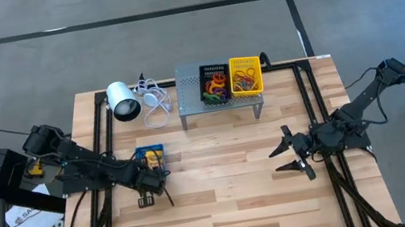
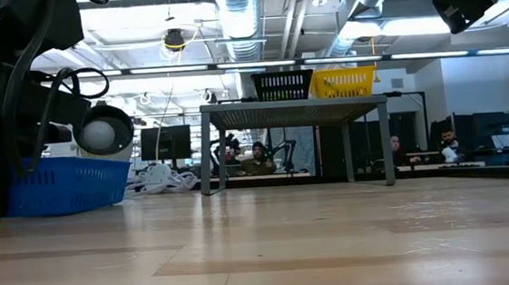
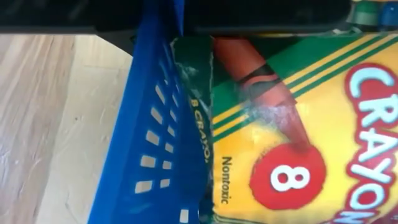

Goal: Pick & Place Office Desk Supplies
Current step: Put the blue basket filled with crayon box on the shelf

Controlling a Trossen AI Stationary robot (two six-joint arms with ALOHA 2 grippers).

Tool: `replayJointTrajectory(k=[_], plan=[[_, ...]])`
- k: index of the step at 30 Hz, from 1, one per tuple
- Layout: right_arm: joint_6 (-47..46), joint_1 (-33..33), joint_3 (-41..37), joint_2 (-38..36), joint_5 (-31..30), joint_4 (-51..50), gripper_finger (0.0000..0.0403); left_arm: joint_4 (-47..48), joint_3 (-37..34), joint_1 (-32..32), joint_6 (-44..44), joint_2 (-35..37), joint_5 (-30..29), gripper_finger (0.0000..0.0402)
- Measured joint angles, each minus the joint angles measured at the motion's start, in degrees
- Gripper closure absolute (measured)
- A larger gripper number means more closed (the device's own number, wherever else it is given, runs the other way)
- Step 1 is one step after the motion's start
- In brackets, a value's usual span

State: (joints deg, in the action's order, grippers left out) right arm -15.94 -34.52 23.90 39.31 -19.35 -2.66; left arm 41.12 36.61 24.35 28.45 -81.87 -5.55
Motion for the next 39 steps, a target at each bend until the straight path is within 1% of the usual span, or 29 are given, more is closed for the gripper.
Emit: replayJointTrajectory(k=[8,15,21,27,33,36,39], plan=[[0.02,0.00,0.00,0.00,0.00,0.00,0.0180,0.77,0.77,-0.01,-0.02,-0.02,-0.46,0.0400],[0.02,0.00,0.00,0.00,0.00,0.09,0.0180,8.77,5.96,-0.01,0.42,-0.04,-1.14,0.0401],[0.72,0.02,0.00,0.00,-0.01,0.11,0.0180,16.33,11.50,-0.06,0.66,0.09,-6.63,0.0401],[0.91,0.02,0.00,0.00,-0.01,0.13,0.0180,21.52,15.18,-0.10,3.15,2.66,-11.27,0.0401],[1.02,0.02,0.00,0.00,0.00,0.13,0.0180,29.08,18.26,-2.46,4.46,4.70,-13.59,0.0401],[1.55,0.02,0.00,0.00,-0.01,0.15,0.0180,31.67,19.63,-5.78,2.99,5.18,-15.12,0.0401],[1.55,0.10,0.00,0.00,0.00,0.15,0.0180,31.86,21.24,-9.65,0.07,5.88,-15.82,0.0401]])
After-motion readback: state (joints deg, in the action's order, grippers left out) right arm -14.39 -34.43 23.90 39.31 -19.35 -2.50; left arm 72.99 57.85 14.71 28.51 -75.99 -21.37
